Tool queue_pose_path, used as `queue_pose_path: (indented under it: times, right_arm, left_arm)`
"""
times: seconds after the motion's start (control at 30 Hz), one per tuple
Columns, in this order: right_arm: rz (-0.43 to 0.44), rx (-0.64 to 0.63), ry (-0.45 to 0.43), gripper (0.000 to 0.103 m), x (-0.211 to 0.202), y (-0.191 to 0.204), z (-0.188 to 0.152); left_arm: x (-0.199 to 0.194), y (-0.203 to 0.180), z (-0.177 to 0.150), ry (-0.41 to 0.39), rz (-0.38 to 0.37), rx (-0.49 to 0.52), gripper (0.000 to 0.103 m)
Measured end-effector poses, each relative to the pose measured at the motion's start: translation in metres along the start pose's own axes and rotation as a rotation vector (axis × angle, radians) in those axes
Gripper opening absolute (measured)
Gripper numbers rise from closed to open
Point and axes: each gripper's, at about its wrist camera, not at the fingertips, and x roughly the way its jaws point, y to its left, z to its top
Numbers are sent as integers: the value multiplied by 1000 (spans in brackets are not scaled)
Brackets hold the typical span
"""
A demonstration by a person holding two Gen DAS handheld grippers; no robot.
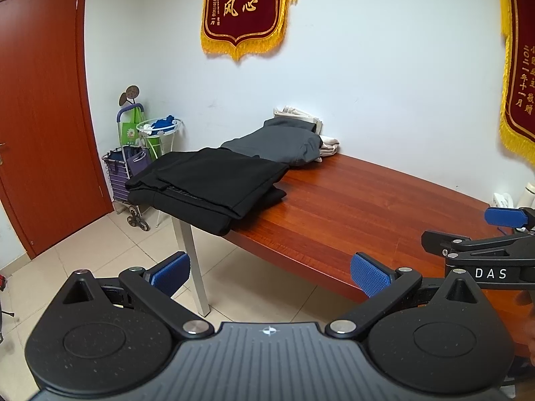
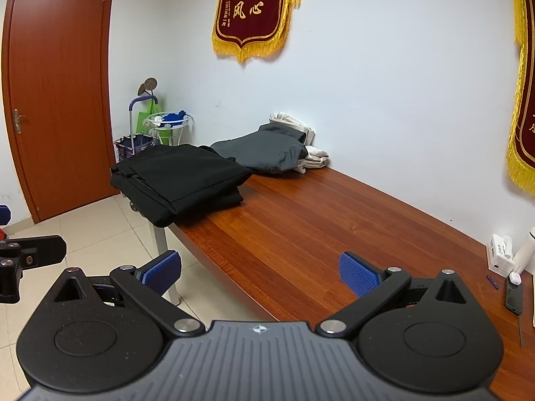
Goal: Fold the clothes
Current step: 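Move both tools toward the grey jacket on the table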
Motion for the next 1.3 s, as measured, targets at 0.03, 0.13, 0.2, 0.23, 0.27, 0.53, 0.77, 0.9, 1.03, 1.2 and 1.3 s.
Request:
queue_pose_path:
  times: [0.03, 0.13, 0.2, 0.23, 0.27, 0.53, 0.77, 0.9, 1.03, 1.2, 1.3]
  right_arm:
    - [-1, -1, 1, 102, 0, 0, 0]
    - [-3, -3, 4, 102, 1, 1, 1]
    - [-3, -5, 7, 102, 2, 0, 1]
    - [-5, -6, 9, 102, 2, 3, 1]
    - [-6, -8, 10, 102, 2, 6, 2]
    - [-12, -6, 16, 102, 9, 9, 5]
    - [-13, -5, 14, 102, 16, 17, 9]
    - [-15, 5, 10, 102, 21, 17, 10]
    - [-25, 20, 13, 102, 28, 22, 9]
    - [-31, 22, 9, 102, 37, 28, 12]
    - [-34, 24, 7, 102, 42, 34, 15]
  left_arm:
    - [1, 0, 1, 0, 0, 1, 103]
    - [4, 2, 2, 3, -1, 4, 103]
    - [5, 3, 3, 4, -1, 4, 103]
    - [6, 4, 4, 6, 0, 4, 103]
    - [6, 5, 4, 7, 0, 3, 103]
    - [13, 8, 8, 7, 2, 8, 103]
    - [16, 15, 12, 2, 1, 9, 103]
    - [19, 20, 14, -6, 2, 21, 103]
    - [22, 26, 15, -10, 1, 34, 103]
    - [28, 36, 19, -12, 1, 38, 103]
    - [32, 42, 22, -16, -2, 40, 103]
